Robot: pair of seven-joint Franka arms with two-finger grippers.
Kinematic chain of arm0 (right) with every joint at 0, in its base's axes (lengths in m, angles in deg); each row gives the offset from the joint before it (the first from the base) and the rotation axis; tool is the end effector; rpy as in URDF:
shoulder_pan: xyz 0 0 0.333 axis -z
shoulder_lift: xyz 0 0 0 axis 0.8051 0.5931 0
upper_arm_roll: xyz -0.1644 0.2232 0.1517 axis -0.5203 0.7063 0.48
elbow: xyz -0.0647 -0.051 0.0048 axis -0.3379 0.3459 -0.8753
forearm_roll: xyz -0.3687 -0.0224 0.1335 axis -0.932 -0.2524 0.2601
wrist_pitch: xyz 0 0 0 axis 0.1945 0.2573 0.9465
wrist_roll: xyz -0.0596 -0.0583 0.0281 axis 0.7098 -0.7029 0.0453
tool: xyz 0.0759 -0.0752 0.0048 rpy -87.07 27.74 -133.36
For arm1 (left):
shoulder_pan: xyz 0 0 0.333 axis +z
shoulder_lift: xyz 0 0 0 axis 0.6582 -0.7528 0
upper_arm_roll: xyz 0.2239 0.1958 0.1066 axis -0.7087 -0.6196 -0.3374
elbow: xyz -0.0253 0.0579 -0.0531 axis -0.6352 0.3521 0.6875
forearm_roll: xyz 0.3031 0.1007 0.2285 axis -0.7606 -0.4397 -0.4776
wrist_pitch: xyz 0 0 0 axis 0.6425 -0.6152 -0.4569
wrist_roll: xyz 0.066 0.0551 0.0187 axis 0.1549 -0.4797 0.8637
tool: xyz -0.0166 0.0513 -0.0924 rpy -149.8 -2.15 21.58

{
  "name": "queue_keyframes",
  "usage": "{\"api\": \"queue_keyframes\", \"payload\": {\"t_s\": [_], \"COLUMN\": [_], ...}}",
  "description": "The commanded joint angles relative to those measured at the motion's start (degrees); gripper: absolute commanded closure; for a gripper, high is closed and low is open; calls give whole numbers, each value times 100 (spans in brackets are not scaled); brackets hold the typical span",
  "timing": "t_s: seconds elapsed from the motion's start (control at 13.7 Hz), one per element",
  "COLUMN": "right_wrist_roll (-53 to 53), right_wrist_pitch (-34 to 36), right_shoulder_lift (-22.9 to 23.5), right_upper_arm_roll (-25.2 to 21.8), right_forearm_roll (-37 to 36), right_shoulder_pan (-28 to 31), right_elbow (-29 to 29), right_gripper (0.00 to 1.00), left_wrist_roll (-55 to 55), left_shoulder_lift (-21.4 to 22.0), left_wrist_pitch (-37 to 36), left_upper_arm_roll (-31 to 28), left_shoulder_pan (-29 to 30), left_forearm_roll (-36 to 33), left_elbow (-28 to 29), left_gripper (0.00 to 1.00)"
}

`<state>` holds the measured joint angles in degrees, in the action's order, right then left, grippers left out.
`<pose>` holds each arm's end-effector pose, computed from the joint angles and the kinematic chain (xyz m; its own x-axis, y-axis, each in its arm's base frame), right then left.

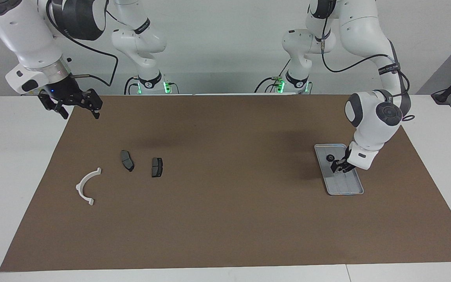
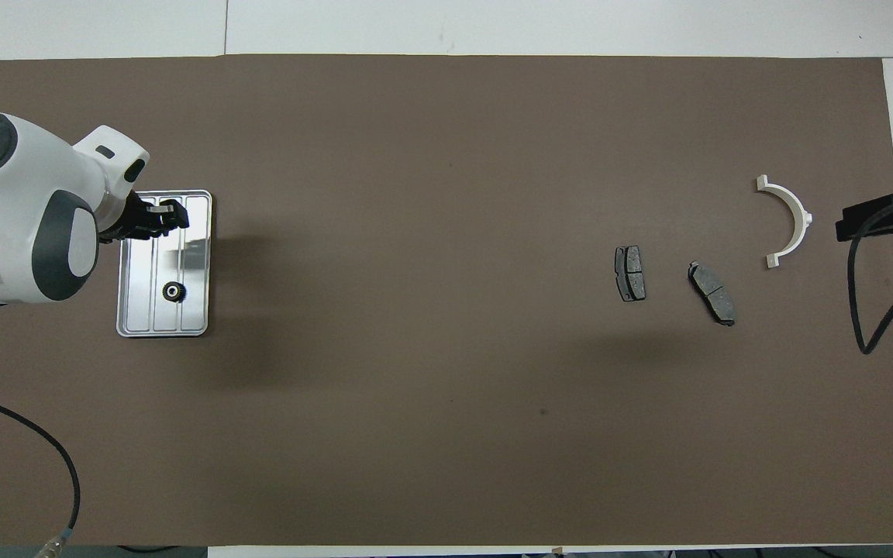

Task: Pick bearing gear from pile to tray
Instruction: 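Lower the second gear onto the silver tray and open the left gripper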

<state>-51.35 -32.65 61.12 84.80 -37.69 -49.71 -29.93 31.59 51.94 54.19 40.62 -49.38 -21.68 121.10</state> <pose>0.5565 -0.0537 0.5971 1.0000 -0.0041 0.0032 -0.0042 -0.9997 0.0232 0.6235 -0.0237 0.3414 0.9909 0.1346 0.0041 0.1346 -0.9893 -0.0563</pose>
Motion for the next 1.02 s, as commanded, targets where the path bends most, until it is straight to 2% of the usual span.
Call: {"api": "queue_keyframes", "payload": {"t_s": [0.0, 0.44, 0.8, 0.88, 0.95], "right_wrist_roll": [-87, -87, -87, -78, -87], "right_wrist_pitch": [95, 95, 104, 95, 95], "right_shoulder_lift": [-15, -15, -15, -15, -15], "right_upper_arm_roll": [-13, -13, -13, -13, -13], "right_forearm_roll": [88, 88, 88, 88, 88], "right_shoulder_pan": [4, 4, 4, 4, 4], "right_elbow": [59, 59, 50, 59, 50], "right_gripper": [0, 0, 0, 0, 0], "left_wrist_roll": [-138, -358, -358, -358, -358], "left_shoulder_lift": [32, -196, -188, -179, -179], "left_wrist_pitch": [424, 785, 1101, 1136, 1137], "left_upper_arm_roll": [49, 58, 49, 58, 49], "left_shoulder_pan": [39, 250, 250, 250, 241], "left_forearm_roll": [56, 100, 100, 100, 100], "left_elbow": [403, 448, 720, 756, 747], "left_gripper": [100, 100, 100, 88, 54]}}
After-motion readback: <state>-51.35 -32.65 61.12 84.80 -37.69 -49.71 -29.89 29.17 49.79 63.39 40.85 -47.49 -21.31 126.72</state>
